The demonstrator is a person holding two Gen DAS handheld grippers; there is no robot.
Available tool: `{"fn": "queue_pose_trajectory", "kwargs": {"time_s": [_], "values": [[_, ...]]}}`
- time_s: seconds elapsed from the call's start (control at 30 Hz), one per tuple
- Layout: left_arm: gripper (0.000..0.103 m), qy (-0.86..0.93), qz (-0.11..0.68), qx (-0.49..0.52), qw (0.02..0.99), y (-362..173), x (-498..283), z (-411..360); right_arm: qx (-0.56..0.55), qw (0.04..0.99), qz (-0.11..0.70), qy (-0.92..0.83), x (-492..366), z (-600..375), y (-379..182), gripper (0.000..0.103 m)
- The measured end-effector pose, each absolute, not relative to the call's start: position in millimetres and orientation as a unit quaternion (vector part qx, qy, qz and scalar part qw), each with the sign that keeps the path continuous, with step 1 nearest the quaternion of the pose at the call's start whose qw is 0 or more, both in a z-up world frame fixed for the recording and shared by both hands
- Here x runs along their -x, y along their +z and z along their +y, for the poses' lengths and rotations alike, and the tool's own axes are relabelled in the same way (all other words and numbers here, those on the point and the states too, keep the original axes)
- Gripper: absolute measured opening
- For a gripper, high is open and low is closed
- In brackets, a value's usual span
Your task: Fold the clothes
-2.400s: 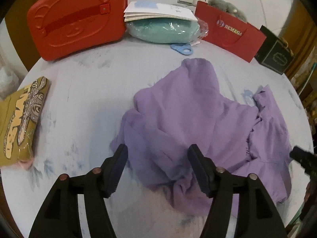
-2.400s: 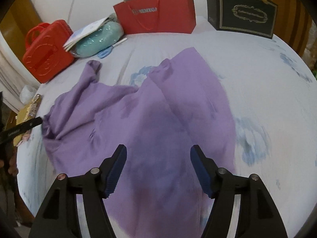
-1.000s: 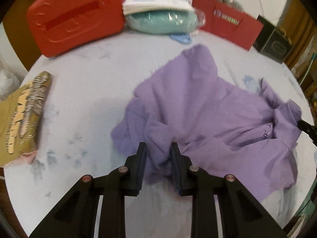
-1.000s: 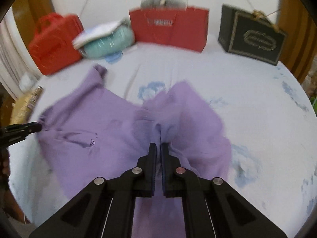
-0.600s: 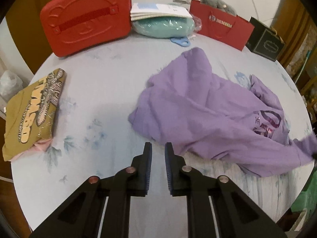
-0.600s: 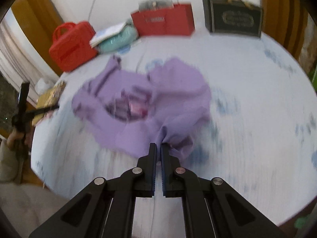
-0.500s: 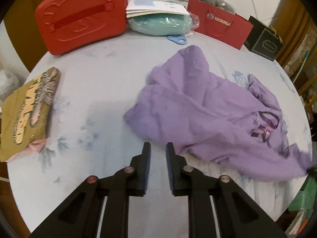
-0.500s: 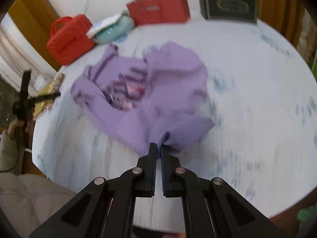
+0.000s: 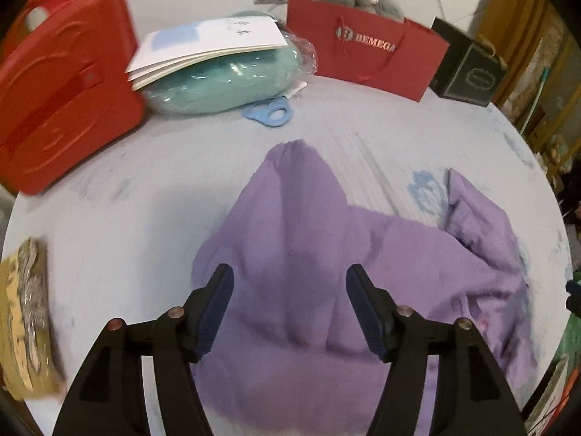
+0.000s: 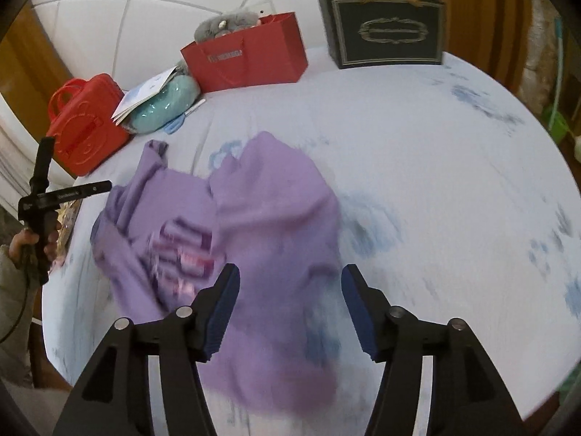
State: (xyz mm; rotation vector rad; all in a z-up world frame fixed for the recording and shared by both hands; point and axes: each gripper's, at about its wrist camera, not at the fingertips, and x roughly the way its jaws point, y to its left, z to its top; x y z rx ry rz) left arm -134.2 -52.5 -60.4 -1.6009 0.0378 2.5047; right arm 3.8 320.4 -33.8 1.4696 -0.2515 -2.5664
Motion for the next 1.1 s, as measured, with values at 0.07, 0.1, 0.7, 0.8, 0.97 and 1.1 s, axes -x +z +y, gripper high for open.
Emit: {"fn": "queue_pose_trajectory", "kwargs": {"time_s": [0.07, 0.1, 0.7, 0.8, 0.97, 1.1], "values": [[0.065, 0.835, 0.013, 0.544, 0.085, -69, 149, -48, -0.498, 0.093, -0.073, -0.859, 21, 313, -40, 0.058], [0.065, 0.833, 0.013, 0.547, 0.085, -73, 156, -46, -0.501, 0.096, -0.068, -0.857, 33, 309, -43, 0.058], [0.038, 0.822, 0.080, 0.559, 0.081, -131, 193, -6, -0.558, 0.133, 0.037, -0.818, 163, 258, -108, 0.055], [0.008, 0.822, 0.076, 0.559, 0.075, -130, 190, -6, -0.565, 0.140, 0.071, -0.810, 160, 245, -113, 0.007], [0.005, 0.839, 0.060, 0.539, 0.053, -112, 186, -17, -0.529, 0.124, 0.119, -0.831, 151, 237, -94, 0.001], [0.004, 0.868, 0.038, 0.493, 0.032, -73, 184, -33, -0.453, 0.104, 0.110, -0.878, 154, 255, -40, 0.001]]}}
